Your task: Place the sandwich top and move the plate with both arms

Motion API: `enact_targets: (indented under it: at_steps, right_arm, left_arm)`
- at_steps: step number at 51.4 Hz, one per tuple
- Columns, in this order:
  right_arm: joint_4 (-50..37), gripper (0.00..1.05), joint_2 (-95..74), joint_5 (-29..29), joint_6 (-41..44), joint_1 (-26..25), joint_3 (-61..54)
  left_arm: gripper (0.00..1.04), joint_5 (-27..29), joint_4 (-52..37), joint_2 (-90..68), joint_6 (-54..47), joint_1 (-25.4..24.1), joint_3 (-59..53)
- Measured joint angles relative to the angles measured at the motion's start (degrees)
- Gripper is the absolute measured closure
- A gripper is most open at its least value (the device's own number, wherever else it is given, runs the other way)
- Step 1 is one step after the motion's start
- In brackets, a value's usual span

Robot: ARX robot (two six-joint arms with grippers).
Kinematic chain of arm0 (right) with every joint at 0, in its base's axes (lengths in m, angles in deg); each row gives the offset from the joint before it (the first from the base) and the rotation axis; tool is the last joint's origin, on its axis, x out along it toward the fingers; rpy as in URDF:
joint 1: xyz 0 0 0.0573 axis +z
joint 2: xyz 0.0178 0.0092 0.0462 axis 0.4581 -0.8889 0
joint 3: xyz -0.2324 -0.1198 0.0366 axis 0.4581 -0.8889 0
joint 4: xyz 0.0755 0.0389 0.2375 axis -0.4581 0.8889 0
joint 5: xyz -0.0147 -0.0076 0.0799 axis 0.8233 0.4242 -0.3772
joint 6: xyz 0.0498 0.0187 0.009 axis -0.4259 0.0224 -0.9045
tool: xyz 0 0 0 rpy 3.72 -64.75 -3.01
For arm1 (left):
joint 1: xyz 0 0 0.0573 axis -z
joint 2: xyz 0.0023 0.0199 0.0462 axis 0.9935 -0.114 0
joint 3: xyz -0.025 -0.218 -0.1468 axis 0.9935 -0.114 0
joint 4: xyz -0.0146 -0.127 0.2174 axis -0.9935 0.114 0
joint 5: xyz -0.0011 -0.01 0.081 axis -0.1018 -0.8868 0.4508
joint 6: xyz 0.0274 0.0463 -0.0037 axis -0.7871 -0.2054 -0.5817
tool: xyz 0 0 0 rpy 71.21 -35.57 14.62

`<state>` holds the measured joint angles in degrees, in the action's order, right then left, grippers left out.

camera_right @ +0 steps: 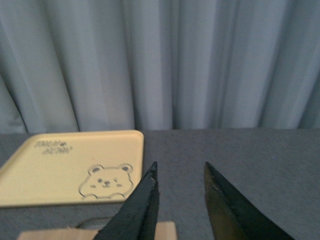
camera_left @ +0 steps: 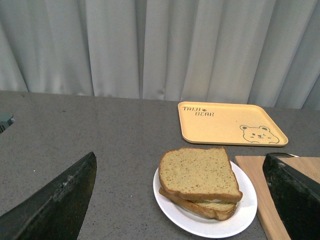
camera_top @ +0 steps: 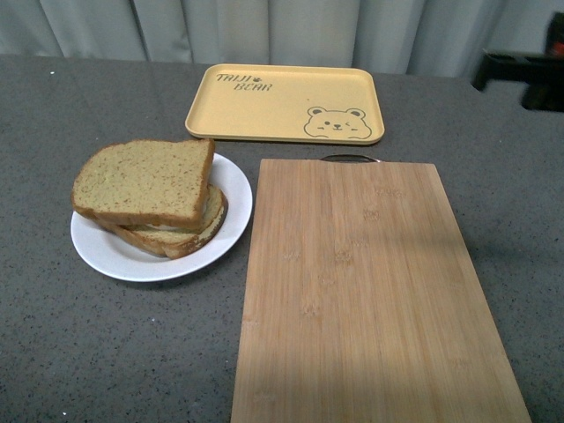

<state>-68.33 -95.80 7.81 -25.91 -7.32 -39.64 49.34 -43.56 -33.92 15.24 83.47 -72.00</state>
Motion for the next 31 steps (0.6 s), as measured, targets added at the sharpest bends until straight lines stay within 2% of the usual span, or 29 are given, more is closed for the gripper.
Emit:
enact_targets:
  at_steps: [8,31]
  right_arm:
    - [0.9,1.04,6.4,-3.8,1.3,-3.4,-7.6]
    - [11.4,1.04,29.0,-11.5,1.6,-11.2,-19.8]
  left_arm:
    - [0.07,0.0,0.0,0.0,0.0,0.0,0.0]
    - [0.07,0.0,0.0,0.0,0.0,0.0,0.0]
